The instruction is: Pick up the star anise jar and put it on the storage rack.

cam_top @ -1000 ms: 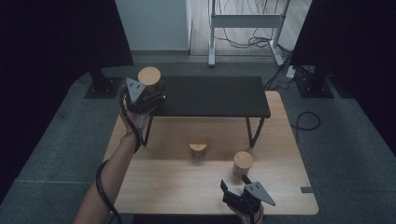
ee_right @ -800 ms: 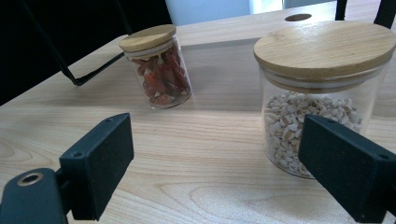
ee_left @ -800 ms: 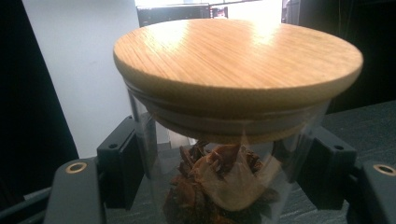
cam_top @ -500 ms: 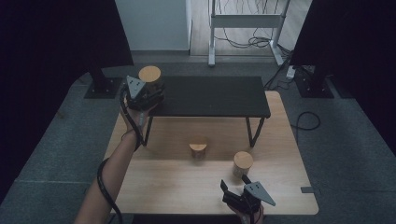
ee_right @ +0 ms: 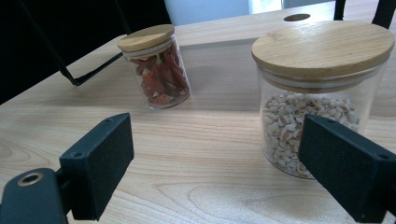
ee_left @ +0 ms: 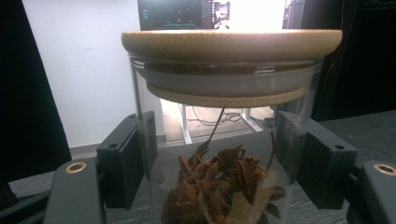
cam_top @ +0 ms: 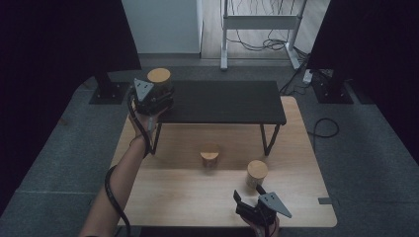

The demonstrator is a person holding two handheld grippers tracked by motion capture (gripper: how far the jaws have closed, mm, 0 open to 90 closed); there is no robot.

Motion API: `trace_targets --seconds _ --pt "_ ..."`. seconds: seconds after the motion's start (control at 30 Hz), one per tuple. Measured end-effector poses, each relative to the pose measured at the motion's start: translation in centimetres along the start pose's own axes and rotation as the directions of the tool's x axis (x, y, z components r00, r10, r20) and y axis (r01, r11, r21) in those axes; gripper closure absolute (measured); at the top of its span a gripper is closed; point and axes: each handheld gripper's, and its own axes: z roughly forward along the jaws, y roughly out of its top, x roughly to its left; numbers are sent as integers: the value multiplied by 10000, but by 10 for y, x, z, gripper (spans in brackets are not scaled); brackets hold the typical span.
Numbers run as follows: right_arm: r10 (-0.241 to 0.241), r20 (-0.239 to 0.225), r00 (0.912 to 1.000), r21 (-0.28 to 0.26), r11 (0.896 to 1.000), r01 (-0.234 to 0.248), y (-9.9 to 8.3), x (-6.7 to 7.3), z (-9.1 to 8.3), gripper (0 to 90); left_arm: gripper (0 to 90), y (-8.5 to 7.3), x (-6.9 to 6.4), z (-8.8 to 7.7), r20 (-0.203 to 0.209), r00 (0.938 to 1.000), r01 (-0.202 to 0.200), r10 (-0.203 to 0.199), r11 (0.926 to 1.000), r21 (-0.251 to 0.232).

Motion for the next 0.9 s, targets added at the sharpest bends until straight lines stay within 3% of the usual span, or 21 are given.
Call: trace_targets --seconds 0.33,0.47,0.57,0.63,0.9 --pt "11 -7 10000 -2 10000 -11 0 0 0 101 261 2 1 0 29 10000 -83 83 9999 83" --pt "54 -36 10000 -9 10000 -54 0 0 -1 102 235 2 -4 0 -117 9979 -638 641 9977 219" --pt "86 -65 9999 3 10000 -86 0 -1 0 102 156 0 -9 -2 -374 9951 -904 912 9957 223" --pt "98 -74 9999 13 10000 -98 0 -1 0 102 96 -3 -12 -3 -512 9947 -880 887 9960 160" --pt "107 -179 9998 66 9999 -106 1 -1 2 102 86 -6 -2 -13 -283 9988 -391 397 9990 220"
